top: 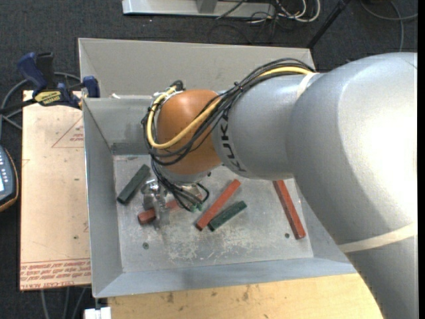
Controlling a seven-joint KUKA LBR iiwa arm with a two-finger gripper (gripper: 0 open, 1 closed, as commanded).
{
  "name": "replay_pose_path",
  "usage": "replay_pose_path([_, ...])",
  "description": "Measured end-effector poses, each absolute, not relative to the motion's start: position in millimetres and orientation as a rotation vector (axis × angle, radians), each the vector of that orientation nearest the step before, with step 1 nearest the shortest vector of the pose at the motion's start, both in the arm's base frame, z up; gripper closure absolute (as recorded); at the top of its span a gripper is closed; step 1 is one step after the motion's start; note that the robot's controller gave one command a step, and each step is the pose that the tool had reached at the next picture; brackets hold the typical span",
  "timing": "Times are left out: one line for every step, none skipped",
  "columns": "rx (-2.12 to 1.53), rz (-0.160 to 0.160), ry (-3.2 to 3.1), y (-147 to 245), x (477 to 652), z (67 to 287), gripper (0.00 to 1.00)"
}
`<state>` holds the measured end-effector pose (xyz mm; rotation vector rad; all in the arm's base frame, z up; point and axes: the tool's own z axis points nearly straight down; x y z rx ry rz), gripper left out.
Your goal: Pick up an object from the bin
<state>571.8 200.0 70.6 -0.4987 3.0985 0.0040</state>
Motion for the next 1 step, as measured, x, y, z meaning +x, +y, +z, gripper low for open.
replay_pose_path([-1.047,0.004,2.951,236.6,572.5,212.0,1.0])
